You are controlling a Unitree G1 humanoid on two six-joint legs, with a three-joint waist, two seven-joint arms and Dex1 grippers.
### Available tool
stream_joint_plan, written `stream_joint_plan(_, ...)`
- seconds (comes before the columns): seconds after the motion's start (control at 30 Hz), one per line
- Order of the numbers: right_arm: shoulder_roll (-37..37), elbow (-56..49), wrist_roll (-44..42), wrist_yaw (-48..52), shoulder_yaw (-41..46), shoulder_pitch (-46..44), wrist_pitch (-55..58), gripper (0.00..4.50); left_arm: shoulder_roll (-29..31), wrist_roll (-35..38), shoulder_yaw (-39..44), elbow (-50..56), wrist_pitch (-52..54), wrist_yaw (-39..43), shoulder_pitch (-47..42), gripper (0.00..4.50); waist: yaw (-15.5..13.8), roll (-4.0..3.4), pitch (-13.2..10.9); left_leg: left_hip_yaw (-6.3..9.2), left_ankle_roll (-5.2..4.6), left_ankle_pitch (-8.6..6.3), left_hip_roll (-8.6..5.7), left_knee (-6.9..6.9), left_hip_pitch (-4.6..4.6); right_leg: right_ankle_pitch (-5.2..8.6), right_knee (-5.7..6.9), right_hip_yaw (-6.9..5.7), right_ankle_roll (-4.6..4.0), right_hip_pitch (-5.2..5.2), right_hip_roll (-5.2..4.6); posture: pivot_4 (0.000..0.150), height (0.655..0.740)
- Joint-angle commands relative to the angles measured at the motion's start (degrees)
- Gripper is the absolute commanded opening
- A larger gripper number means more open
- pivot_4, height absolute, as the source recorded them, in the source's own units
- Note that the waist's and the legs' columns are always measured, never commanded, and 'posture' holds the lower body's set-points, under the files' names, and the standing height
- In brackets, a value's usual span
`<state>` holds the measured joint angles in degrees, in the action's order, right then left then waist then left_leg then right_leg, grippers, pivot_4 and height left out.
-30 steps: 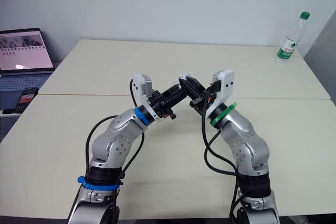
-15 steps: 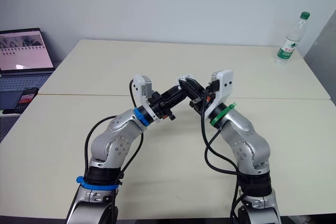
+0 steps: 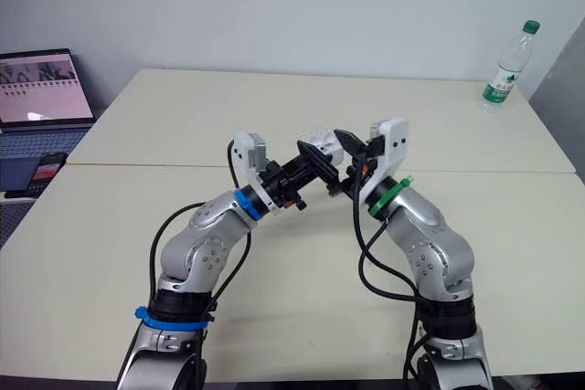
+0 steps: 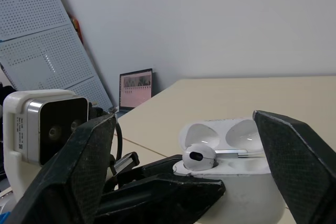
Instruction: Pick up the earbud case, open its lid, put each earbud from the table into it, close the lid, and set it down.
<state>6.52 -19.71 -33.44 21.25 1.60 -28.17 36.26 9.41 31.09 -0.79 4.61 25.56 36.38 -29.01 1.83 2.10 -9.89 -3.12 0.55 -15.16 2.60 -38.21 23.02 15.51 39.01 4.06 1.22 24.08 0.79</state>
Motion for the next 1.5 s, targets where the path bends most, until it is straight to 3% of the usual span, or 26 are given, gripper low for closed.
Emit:
stream_joint_plan(0.03, 4.16, 0.18, -1.49, 1.41, 4.43, -2.66, -0.52, 4.44, 1.14, 0.23, 0.92, 2.30, -1.75, 1.20, -0.80, 0.78, 0.00, 0.00, 0.00, 0.00, 0.00, 0.00, 0.00, 0.00, 0.00, 0.00, 0.00, 0.00, 0.00, 0.00, 0.00, 0.150, 0.7362)
stream_joint_plan(0.37, 23.47, 7.73, -0.48, 9.51, 2.19, -6.74, 12.76, 4.44, 3.73, 1.04, 2.54, 2.59, -2.08, 3.06, 0.59, 0.78, 0.05, 0.00, 0.00, -0.09, -0.01, 0.00, 0.01, 0.04, -0.02, -0.01, -0.03, 0.03, 0.01, 0.01, 0.01, 0.150, 0.7362)
stream_joint_plan(0.67, 38.02, 14.70, 8.63, 21.93, -19.09, -14.41, 24.61, 4.44, 7.40, -1.11, 1.77, 2.93, -3.58, 4.59, 3.62, 0.78, 0.07, 0.00, -0.01, -0.11, -0.01, -0.01, 0.00, 0.04, -0.02, 0.00, -0.04, 0.05, 0.01, 0.04, 0.00, 0.150, 0.7362)
stream_joint_plan(0.83, 37.12, 21.99, 14.85, 26.44, -26.90, -19.51, 21.51, 4.44, 7.75, -1.54, 1.84, 2.98, -4.27, 4.31, 4.07, 0.78, 0.00, 0.00, -0.01, -0.09, -0.01, -0.01, 0.00, 0.02, -0.01, 0.00, -0.05, 0.02, 0.01, 0.02, 0.00, 0.150, 0.7362)
stream_joint_plan(1.13, 33.16, 31.45, 22.66, 30.85, -29.67, -22.34, 14.49, 4.44, 7.98, -2.07, 2.09, 5.12, -4.03, 2.98, 5.91, 0.78, -0.03, 0.01, -0.01, -0.10, -0.01, -0.01, 0.01, 0.02, 0.01, 0.00, -0.06, 0.02, 0.01, 0.05, -0.10, 0.150, 0.7362)
stream_joint_plan(1.5, 32.11, 31.44, 25.77, 33.04, -27.35, -21.38, 13.76, 0.61, 7.80, -2.26, 2.00, 4.84, -4.11, 2.70, 5.80, 0.78, -0.01, 0.00, -0.01, -0.09, -0.01, -0.01, 0.02, 0.01, -0.01, -0.01, -0.03, 0.00, 0.00, 0.04, -0.11, 0.150, 0.7362)
